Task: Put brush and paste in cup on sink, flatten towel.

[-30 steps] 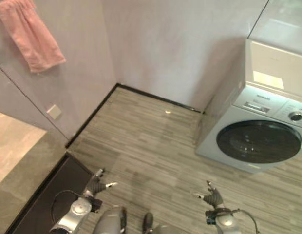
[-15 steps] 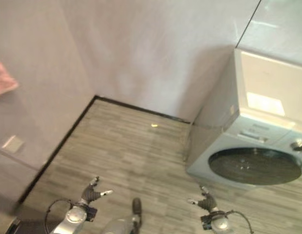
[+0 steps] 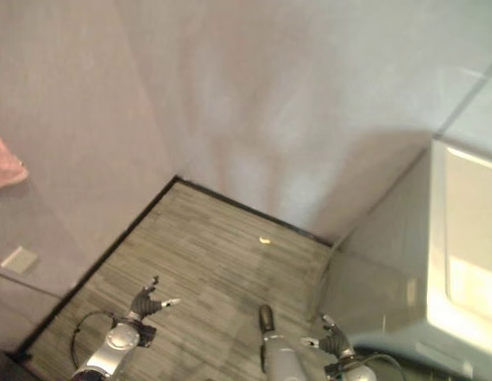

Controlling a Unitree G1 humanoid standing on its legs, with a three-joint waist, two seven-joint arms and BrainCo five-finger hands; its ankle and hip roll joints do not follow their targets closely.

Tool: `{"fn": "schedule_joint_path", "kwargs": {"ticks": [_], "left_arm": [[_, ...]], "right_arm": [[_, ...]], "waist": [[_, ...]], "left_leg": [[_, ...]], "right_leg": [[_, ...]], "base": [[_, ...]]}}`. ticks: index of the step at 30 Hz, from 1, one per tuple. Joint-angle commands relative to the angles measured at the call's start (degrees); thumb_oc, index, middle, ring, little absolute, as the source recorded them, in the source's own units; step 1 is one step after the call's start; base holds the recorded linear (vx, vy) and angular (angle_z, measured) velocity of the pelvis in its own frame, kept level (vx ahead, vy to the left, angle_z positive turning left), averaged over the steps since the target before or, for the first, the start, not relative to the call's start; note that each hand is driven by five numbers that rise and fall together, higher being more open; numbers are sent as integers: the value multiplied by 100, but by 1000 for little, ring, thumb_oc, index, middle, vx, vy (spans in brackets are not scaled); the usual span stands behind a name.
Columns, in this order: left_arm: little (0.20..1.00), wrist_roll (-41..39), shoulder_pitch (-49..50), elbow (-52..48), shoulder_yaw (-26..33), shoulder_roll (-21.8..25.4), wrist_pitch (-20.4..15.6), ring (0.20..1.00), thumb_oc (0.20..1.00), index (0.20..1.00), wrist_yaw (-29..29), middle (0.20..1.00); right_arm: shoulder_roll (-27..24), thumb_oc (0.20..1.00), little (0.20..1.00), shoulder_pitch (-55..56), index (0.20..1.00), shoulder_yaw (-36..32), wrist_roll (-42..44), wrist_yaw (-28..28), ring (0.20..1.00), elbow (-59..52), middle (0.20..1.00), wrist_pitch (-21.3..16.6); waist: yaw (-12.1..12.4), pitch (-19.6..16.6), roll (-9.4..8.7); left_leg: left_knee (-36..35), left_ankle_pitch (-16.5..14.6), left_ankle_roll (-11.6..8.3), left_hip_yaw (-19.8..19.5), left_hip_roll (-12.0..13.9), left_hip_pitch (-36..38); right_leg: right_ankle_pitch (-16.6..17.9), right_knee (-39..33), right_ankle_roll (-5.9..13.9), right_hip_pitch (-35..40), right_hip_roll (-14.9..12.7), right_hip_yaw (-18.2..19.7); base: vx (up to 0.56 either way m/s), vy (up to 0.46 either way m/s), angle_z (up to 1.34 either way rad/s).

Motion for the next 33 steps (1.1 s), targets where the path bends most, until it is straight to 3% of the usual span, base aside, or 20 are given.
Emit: {"fn": "schedule_joint_path", "kwargs": {"ticks": [1,3,5,6,8,9,10,11,12,14,16,18,22,23,27,29,30,31,33], "left_arm": [[1000,208,-347,-262,88,96,-313,1000,1000,1000,64,1000],[1000,163,-338,-225,83,65,-322,1000,1000,1000,49,1000],[1000,105,-485,-172,75,84,-331,1000,1000,1000,106,1000],[1000,104,-489,-169,74,84,-332,1000,1000,1000,106,1000],[1000,55,-602,-91,50,72,-327,1000,1000,1000,112,1000],[1000,59,-642,76,41,68,-349,1000,1000,1000,155,1000],[1000,60,-638,76,40,67,-350,1000,1000,1000,156,1000],[1000,98,-637,140,45,97,-309,1000,1000,1000,177,1000],[1000,99,-636,140,47,97,-309,1000,1000,1000,178,1000],[1000,92,-621,191,82,88,-286,1000,1000,1000,188,1000],[1000,67,-567,186,114,84,-289,1000,1000,1000,184,1000],[1000,190,-435,86,111,137,-294,1000,1000,1000,230,1000],[1000,374,-260,-280,126,300,-314,1000,1000,1000,226,1000],[1000,513,-145,-548,117,405,-318,1000,1000,1000,193,1000],[1000,665,-89,-761,55,491,-290,1000,1000,1000,127,1000],[1000,828,-68,-936,-8,577,-276,1000,1000,1000,74,1000],[1000,846,-59,-1004,-23,618,-271,1000,1000,1000,37,1000],[1000,886,-73,-1031,-71,644,-296,1000,1000,1000,-25,1000],[1000,832,-54,-1024,-66,625,-290,1000,1000,1000,-46,1000]], "right_arm": [[-295,1000,1000,-294,1000,-222,91,44,1000,-295,1000,-220],[-420,1000,1000,-329,1000,-186,4,61,1000,-247,1000,-235],[-539,1000,1000,-310,1000,-265,0,9,1000,-372,1000,-262],[-539,1000,1000,-312,1000,-266,0,9,1000,-372,1000,-262],[-563,1000,1000,-315,1000,-242,-25,-29,1000,-400,1000,-269],[-573,1000,1000,-297,1000,-171,-144,-31,1000,-465,1000,-271],[-573,1000,1000,-292,1000,-171,-146,-31,1000,-468,1000,-270],[-585,1000,1000,-284,1000,-102,-235,-9,1000,-529,1000,-262],[-585,1000,1000,-284,1000,-100,-235,-9,1000,-529,1000,-262],[-521,1000,1000,-293,1000,-29,-244,30,1000,-517,1000,-235],[-493,1000,1000,-310,1000,3,-277,44,1000,-513,1000,-210],[-380,1000,1000,-395,1000,4,-243,40,1000,-476,1000,-197],[-274,1000,1000,-523,1000,-20,-193,5,1000,-448,1000,-222],[-235,1000,1000,-609,1000,19,-213,-16,1000,-442,1000,-225],[-181,1000,1000,-724,1000,108,-235,-27,1000,-454,1000,-214],[-142,1000,1000,-774,1000,161,-218,-14,1000,-445,1000,-212],[-150,1000,1000,-780,1000,137,-176,-5,1000,-475,1000,-217],[-145,1000,1000,-753,1000,137,-95,26,1000,-465,1000,-238],[-183,1000,1000,-721,1000,145,-81,22,1000,-572,1000,-258]], "waist": [[-60,30,157],[-14,14,130],[-112,87,69],[-118,88,73],[-175,105,67],[-125,51,104],[-140,42,102],[-127,9,134],[-129,10,131],[-142,-2,210],[-114,-26,230],[-76,-82,253],[56,-158,247],[134,-183,253],[194,-200,325],[193,-199,386],[121,-181,411],[13,-162,492],[-33,-98,569]], "left_leg": [[-168,1187,248,373,-774,-803],[128,1173,136,375,-717,-986],[559,1346,7,983,-449,-1342],[588,1332,5,976,-445,-1360],[168,1272,63,1616,-16,-1458],[-301,1451,9,1777,164,-1618],[-324,1466,8,1765,153,-1615],[-540,1912,-152,1992,443,-1842],[-549,1920,-156,1992,441,-1836],[-747,2237,-259,2562,742,-1842],[-737,2149,-213,2479,656,-1779],[-567,1883,-68,2300,434,-1756],[-414,1604,107,2280,198,-1750],[-372,1446,217,2176,-12,-1678],[-505,1386,338,2033,-207,-1503],[-627,1380,404,1860,-305,-1358],[-742,1382,428,1692,-364,-1244],[-938,1445,430,1420,-430,-1065],[-1083,1453,415,1361,-419,-877]], "right_leg": [[-37,-675,277,822,245,-153],[-171,-718,160,983,237,-371],[-257,-742,99,1112,56,-741],[-260,-739,98,1108,58,-749],[-368,-814,122,1208,-90,-1011],[-464,-892,146,1330,-155,-1194],[-468,-896,147,1330,-162,-1207],[-551,-906,148,1522,-248,-1342],[-552,-908,146,1525,-249,-1343],[-653,-883,162,1709,-330,-1515],[-708,-846,198,1784,-386,-1528],[-754,-627,296,1911,-616,-1488],[-545,-463,394,1934,-868,-1407],[-332,-184,440,1924,-1039,-1396],[21,231,421,1759,-1187,-1409],[73,595,393,1686,-1057,-1278],[-28,799,334,1529,-754,-984],[-264,828,247,1153,-196,-690],[-431,767,161,718,-74,-937]], "base": [[110,-90,64],[213,-150,48],[153,-115,54],[33,-20,95],[93,29,130],[123,53,105],[305,155,102],[209,107,65],[268,167,55],[239,244,39],[192,218,38],[264,321,1],[198,264,16],[126,174,17],[153,241,28],[137,175,42],[261,252,42],[269,241,60],[232,156,64]]}}
